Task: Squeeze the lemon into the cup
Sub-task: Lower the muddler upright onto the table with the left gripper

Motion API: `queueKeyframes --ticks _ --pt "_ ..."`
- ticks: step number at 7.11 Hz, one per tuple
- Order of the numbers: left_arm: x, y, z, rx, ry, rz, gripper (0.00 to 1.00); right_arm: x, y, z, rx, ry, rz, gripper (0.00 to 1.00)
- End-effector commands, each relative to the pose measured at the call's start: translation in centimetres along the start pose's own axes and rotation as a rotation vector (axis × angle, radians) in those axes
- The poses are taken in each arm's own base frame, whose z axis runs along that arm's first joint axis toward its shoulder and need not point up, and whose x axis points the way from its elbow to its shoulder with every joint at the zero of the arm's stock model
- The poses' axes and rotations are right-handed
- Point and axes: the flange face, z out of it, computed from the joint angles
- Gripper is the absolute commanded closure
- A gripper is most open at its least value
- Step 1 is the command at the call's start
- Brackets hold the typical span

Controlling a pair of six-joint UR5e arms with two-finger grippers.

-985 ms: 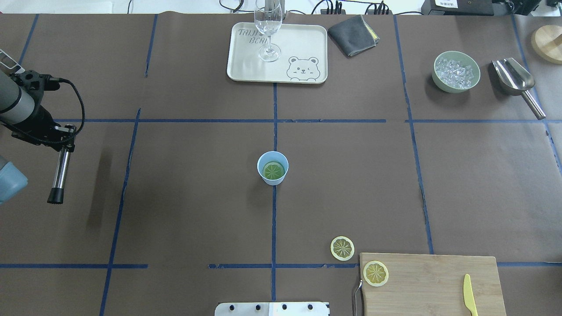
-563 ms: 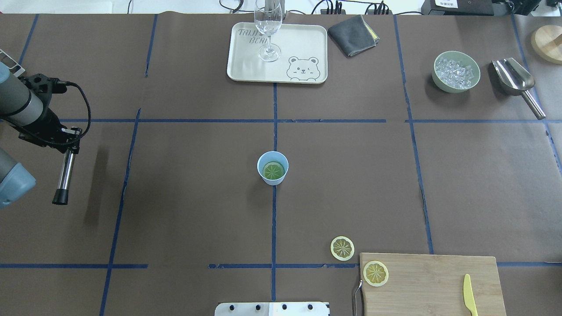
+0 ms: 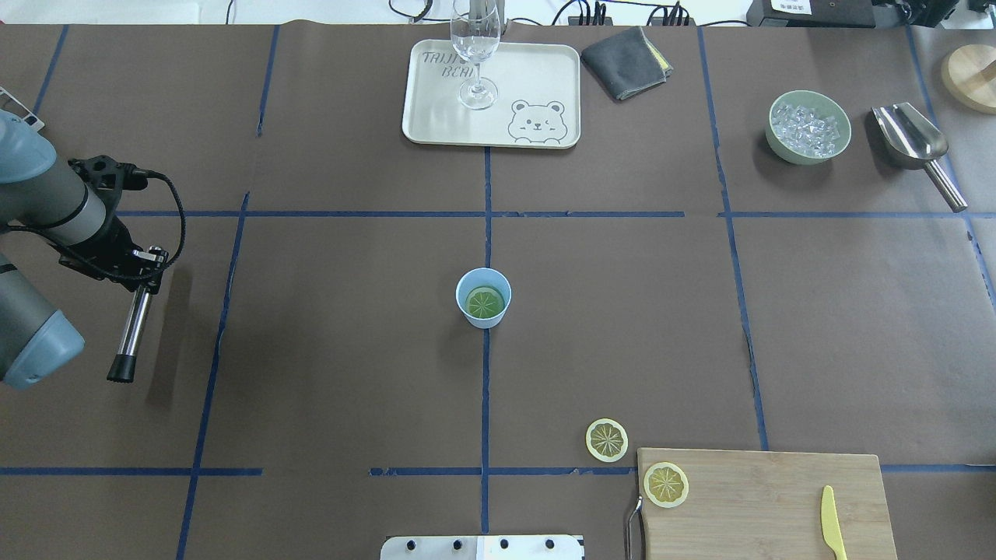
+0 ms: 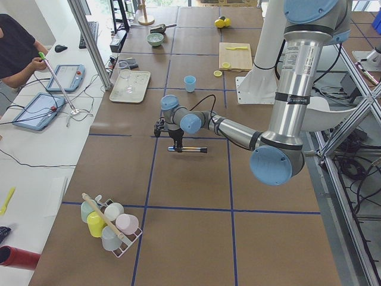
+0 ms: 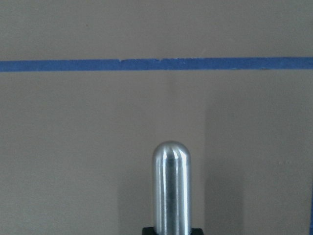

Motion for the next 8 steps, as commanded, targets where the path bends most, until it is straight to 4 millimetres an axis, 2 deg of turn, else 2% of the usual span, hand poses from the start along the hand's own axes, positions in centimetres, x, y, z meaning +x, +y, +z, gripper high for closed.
queueKeyframes --ticks 1,4,5,6,8 --pt "-0.4 0.0 0.9 -0.013 -0.011 -0.007 1.0 -0.1 0.1 -0.1 0.001 0.0 -0.001 0.0" --pt "-1.2 -0.2 1.9 -0.03 -0.024 -0.019 1.0 -0.4 0.1 -0.4 0.007 0.003 -0.007 0.0" --pt "-1.3 -0.3 2.2 -0.032 -0.026 -0.019 0.71 -0.6 0.1 -0.6 0.011 0.008 -0.011 0.0" --pt "-1.3 -0.3 2.1 -0.027 -0.021 -0.015 0.01 -0.7 0.3 -0.7 0.012 0.008 -0.01 0.0" --pt "-1.3 -0.3 2.0 -0.024 -0.019 -0.018 0.0 -0.6 0.3 -0.7 0.011 0.01 -0.01 0.0"
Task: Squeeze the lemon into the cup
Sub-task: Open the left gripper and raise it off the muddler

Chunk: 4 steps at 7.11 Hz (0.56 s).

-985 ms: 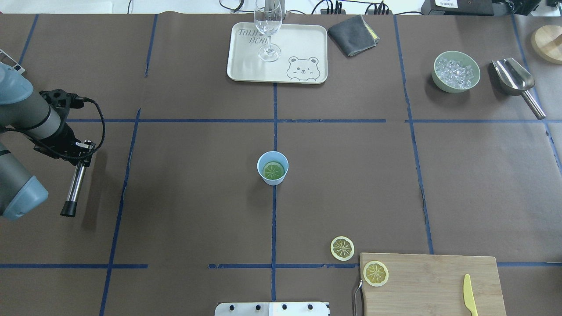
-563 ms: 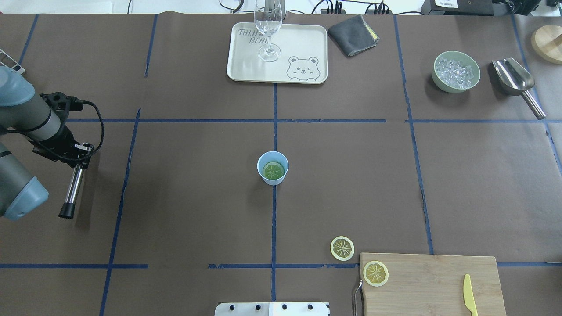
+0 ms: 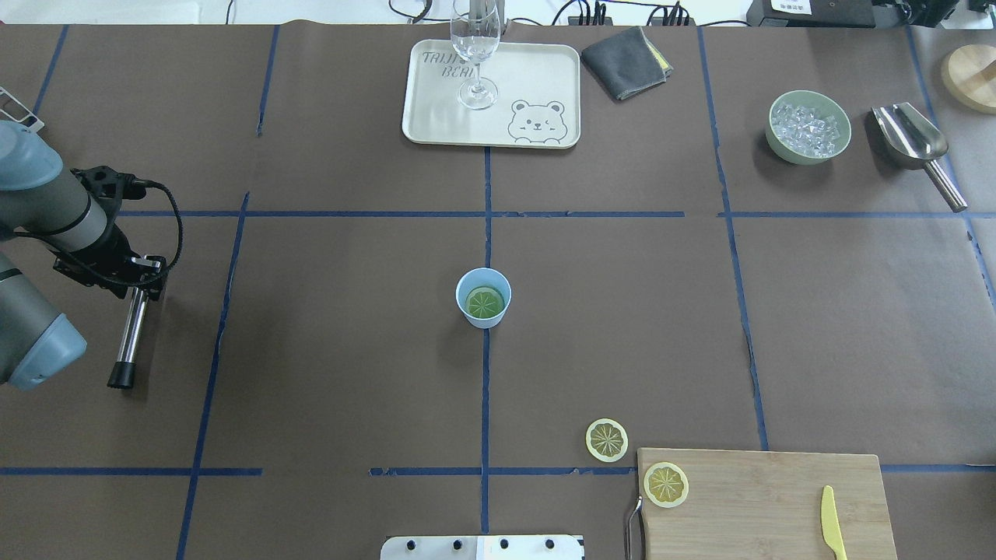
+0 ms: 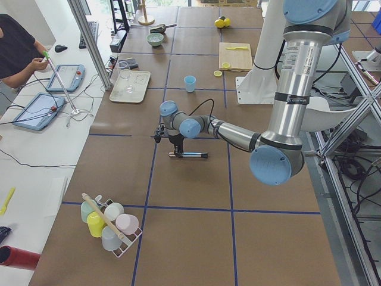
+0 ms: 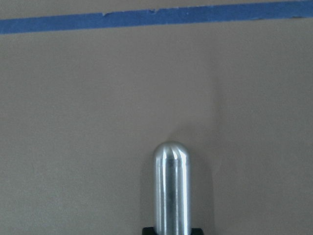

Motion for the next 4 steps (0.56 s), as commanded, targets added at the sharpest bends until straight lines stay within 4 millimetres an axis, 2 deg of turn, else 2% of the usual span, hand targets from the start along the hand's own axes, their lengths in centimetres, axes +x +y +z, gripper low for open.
queueKeyframes --ticks 1,2,3,4 --pt "0.1 0.1 -0.3 0.005 0.004 0.003 0.0 0.1 0.3 0.1 -0.003 0.0 0.004 0.0" --pt "0.7 0.2 -1.3 0.021 0.015 0.014 0.0 0.3 0.5 0.3 -0.006 0.0 0.007 0.0" --pt "1.0 0.1 -3.7 0.054 0.034 0.016 0.0 0.6 0.9 0.6 -0.014 0.001 0.015 0.0" --pt "-0.1 -0.7 -6.6 0.102 0.052 0.0 0.0 1.0 1.1 0.9 -0.023 0.002 0.025 0.0"
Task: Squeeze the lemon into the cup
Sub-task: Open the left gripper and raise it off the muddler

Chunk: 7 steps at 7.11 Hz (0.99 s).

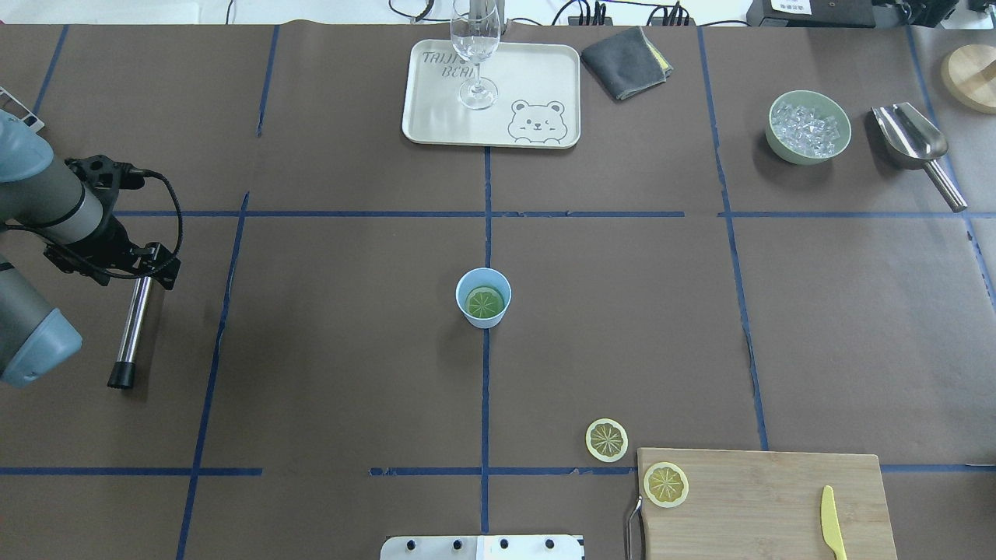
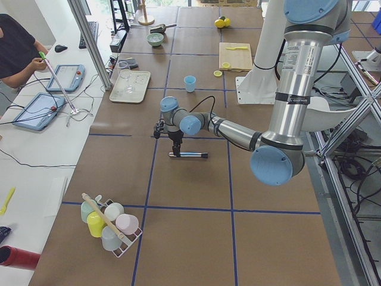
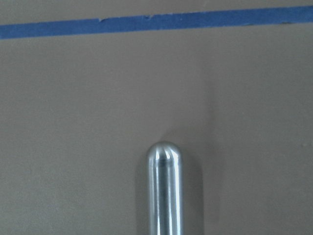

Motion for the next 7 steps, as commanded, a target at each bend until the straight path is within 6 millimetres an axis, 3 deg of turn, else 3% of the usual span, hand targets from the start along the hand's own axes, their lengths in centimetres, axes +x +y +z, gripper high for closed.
queueKeyframes --ticks 1,2,4,6,7 --pt "-2.0 -1.6 -6.5 0.105 0.036 -0.033 0.0 1.2 1.0 1.1 -0.025 0.0 0.027 0.0" --pt "-3.3 -2.1 -9.1 0.138 0.04 -0.034 0.0 1.6 1.2 1.6 -0.036 -0.001 0.039 0.0" --pt "-8.8 -3.5 -13.0 0.171 -0.006 0.057 0.0 2.6 1.5 3.8 -0.081 -0.003 0.059 0.0" --pt "-17.3 -4.0 -15.6 0.195 -0.045 0.106 0.0 2.9 1.6 5.0 -0.105 -0.006 0.064 0.0" --pt "-23.3 -2.7 -14.6 0.149 0.006 0.135 0.0 2.8 1.5 4.9 -0.104 -0.01 0.072 0.0"
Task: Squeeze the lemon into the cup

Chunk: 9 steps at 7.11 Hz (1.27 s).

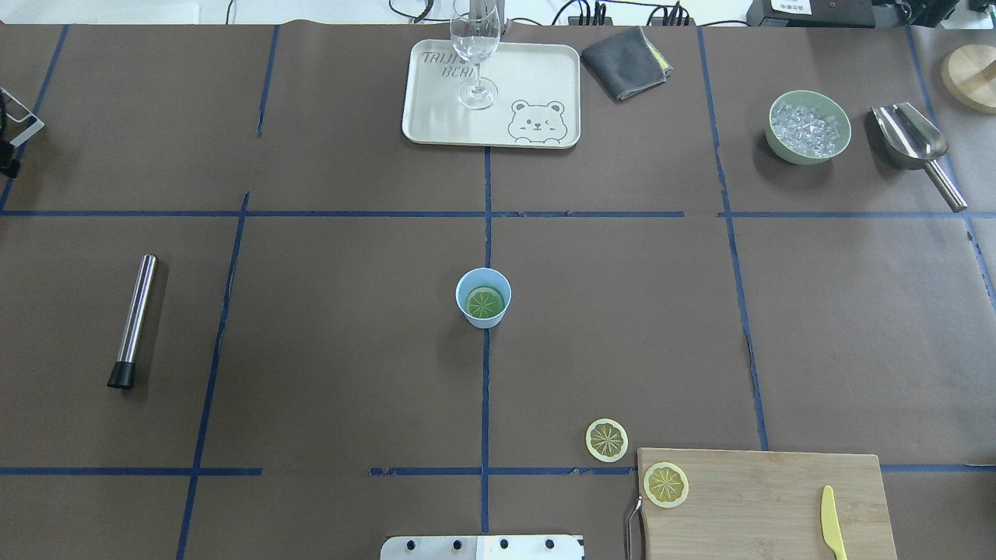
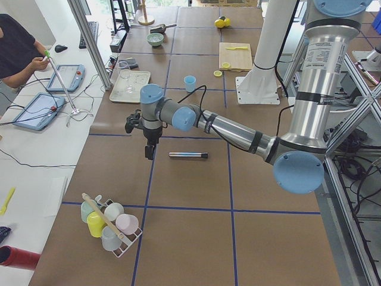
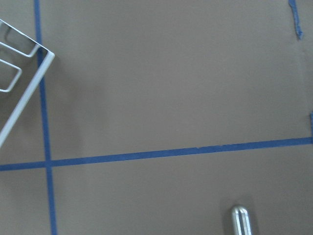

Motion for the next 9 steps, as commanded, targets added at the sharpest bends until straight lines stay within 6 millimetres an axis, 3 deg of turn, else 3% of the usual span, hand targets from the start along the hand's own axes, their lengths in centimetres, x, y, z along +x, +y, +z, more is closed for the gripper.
queueKeyframes --ticks 1,2,3,9 --pt "-11.2 3.0 1.2 -0.052 0.076 0.055 0.0 -0.2 -0.2 0.1 -0.002 -0.006 0.006 0.0" --pt "-14.9 5.4 1.2 -0.053 0.062 0.084 0.0 -0.2 -0.2 0.1 -0.001 -0.006 0.005 0.0" --pt "-16.3 6.5 0.7 -0.048 0.053 0.066 0.0 -0.1 -0.2 0.1 -0.002 -0.006 0.006 0.0" --pt "-16.4 7.1 0.7 -0.053 0.054 0.051 0.0 -0.3 -0.5 0.0 0.001 -0.003 0.001 0.0"
